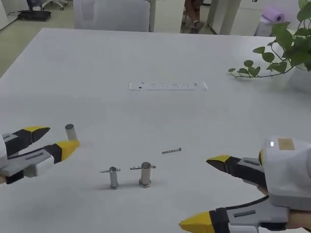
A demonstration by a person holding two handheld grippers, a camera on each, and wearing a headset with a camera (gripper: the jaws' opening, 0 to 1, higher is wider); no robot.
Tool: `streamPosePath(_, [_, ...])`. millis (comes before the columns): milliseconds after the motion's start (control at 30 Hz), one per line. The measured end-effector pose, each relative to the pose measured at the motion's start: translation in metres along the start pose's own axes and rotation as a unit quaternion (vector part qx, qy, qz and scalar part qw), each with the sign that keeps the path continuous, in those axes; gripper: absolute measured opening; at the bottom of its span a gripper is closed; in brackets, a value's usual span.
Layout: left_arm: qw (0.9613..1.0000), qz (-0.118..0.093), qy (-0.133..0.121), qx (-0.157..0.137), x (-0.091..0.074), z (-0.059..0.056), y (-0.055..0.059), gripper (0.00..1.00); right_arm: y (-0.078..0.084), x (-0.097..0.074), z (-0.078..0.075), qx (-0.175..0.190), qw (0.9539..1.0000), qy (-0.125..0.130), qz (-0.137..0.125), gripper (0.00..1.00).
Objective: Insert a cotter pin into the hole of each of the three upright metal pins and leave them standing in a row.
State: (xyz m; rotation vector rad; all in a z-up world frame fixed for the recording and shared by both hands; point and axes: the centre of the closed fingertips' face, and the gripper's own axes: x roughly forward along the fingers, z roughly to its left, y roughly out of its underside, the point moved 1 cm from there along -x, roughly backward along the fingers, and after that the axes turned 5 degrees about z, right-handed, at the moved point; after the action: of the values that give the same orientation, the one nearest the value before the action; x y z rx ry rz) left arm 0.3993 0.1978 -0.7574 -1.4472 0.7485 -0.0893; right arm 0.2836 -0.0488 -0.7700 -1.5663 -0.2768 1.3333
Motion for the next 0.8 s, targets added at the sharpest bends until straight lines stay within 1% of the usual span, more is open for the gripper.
streamPosePath(167, [0.9999,0.004,-0.013,0.000,0.011,0.009,0.003,0.43,0.001,0.001,-0.002,0.001,1.0000,0.002,0.000,0.93])
streamPosePath(300, [0.9994,0.010,-0.033,0.001,0.021,0.020,0.006,0.39,0.000,0.001,-0.002,0.003,1.0000,0.002,-0.004,0.92])
streamPosePath(500, [0.9993,0.010,-0.037,-0.006,0.034,0.028,0.010,0.38,0.002,0.003,-0.003,0.004,1.0000,0.003,-0.002,0.92])
streamPosePath(533, [0.9992,0.011,-0.039,-0.004,0.036,0.029,0.012,0.38,0.002,0.004,-0.003,0.005,1.0000,0.002,-0.001,0.91])
streamPosePath(633, [0.9990,0.015,-0.041,-0.011,0.044,0.034,0.016,0.36,0.002,0.004,-0.005,0.006,1.0000,0.003,-0.002,0.91])
streamPosePath(700, [0.9987,0.019,-0.047,-0.008,0.049,0.038,0.018,0.35,0.001,0.005,-0.006,0.006,1.0000,0.004,-0.002,0.90])
streamPosePath(800, [0.9986,0.019,-0.048,-0.012,0.055,0.041,0.021,0.35,0.000,0.005,-0.008,0.007,1.0000,0.004,-0.004,0.90])
